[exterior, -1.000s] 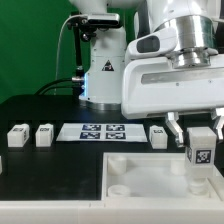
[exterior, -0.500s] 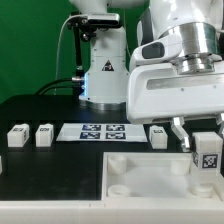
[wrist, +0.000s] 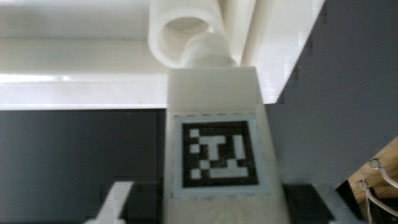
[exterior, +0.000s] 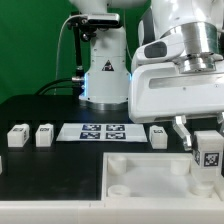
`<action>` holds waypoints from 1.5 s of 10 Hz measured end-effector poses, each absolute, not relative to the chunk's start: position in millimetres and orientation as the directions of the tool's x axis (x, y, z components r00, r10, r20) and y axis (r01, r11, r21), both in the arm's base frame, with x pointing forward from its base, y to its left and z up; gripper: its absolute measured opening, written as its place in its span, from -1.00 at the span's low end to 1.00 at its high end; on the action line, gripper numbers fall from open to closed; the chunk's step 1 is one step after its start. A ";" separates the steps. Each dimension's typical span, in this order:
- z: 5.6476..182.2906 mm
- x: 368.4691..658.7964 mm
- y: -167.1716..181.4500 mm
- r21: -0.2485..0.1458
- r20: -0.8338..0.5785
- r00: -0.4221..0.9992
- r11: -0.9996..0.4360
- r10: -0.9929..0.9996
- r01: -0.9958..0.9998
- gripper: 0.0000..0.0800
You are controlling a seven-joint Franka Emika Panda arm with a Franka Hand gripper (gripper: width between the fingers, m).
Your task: Assemble one leg
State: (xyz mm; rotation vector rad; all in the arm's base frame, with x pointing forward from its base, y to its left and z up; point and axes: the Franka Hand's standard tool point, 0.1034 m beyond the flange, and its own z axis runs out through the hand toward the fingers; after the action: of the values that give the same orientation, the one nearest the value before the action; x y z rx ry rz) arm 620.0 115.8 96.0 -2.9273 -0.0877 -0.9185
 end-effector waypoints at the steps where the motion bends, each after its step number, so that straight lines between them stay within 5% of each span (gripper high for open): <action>1: 95.8 620.0 115.5 -0.047 0.580 0.814 -0.996 0.040 0.082 -0.27; 15: 80.3 616.2 109.4 -0.016 0.568 0.819 -0.994 0.082 0.111 -0.26</action>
Offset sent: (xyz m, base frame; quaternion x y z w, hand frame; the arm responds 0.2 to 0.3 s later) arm -0.0174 -0.0073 -0.0028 0.0014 -0.0007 -0.0120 0.9999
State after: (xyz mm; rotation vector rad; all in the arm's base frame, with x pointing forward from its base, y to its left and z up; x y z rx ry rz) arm 616.2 109.4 80.3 -2.9494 -0.1566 -0.9178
